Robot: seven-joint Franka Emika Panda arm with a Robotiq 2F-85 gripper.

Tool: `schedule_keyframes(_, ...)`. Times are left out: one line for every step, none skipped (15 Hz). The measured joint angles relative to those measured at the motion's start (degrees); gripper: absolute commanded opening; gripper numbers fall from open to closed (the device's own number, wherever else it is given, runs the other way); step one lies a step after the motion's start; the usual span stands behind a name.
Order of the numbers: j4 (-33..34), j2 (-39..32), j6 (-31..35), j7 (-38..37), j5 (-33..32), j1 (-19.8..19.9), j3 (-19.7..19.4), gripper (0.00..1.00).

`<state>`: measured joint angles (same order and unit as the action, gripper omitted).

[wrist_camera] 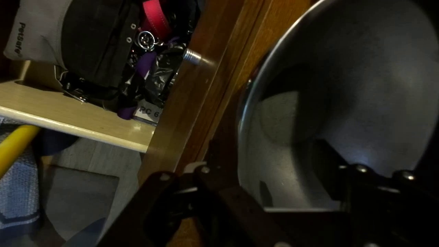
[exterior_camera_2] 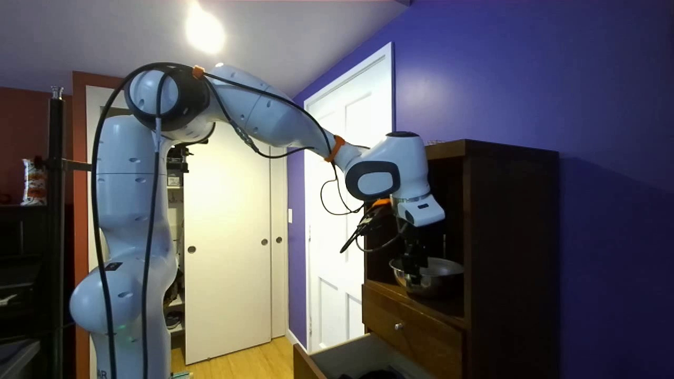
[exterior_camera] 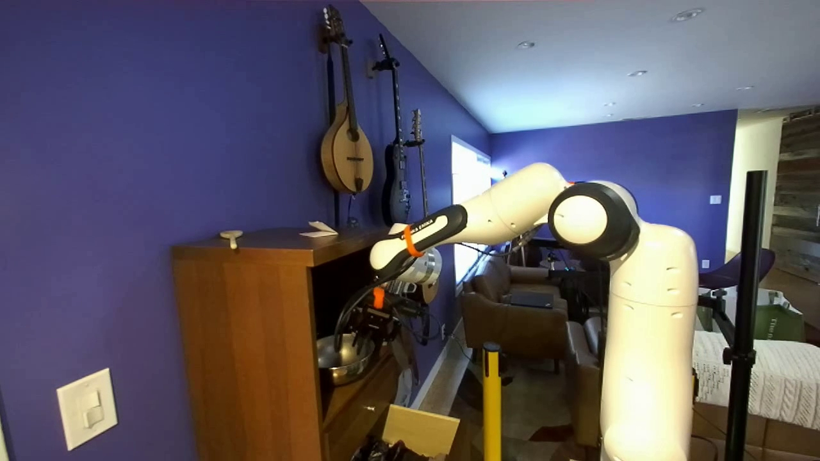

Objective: Pick up the metallic dish pan from the top of the cabinet and place it in the top shelf

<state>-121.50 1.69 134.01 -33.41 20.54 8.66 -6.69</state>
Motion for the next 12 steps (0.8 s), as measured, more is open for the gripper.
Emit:
schedule_keyframes(0.04,0.11,-0.55,2.01,1.30,0.00,-0.07,1.00)
schedule_keyframes(0.04,0.28,-1.34,4.80,3.28,0.01,-0.27,1.00)
schedule_keyframes(0.04,0.48,-2.24,7.81,5.53,0.07,-0.62,1.00)
schedule_keyframes(-0.04,0.73,-3.11,10.91,8.15,0.20,-1.21,1.00)
schedule_keyframes(-0.14,1.06,-4.15,14.07,10.95,0.44,-2.04,1.00)
schedule_keyframes(-0.27,1.50,-5.26,16.91,13.26,0.83,-2.94,1.00)
schedule_keyframes(-0.42,2.03,-6.58,19.46,15.13,1.33,-3.95,1.00)
schedule_keyframes(-0.60,2.62,-7.98,21.71,16.57,1.91,-4.97,1.00)
schedule_keyframes(-0.75,3.29,-9.94,24.05,17.90,2.49,-5.97,1.00)
schedule_keyframes(-0.89,4.02,-12.66,27.18,19.42,3.01,-7.02,1.00)
schedule_keyframes(-1.01,4.84,-15.75,30.50,20.69,3.47,-8.04,1.00)
schedule_keyframes(-1.14,5.73,-18.97,33.62,21.32,3.93,-8.95,1.00)
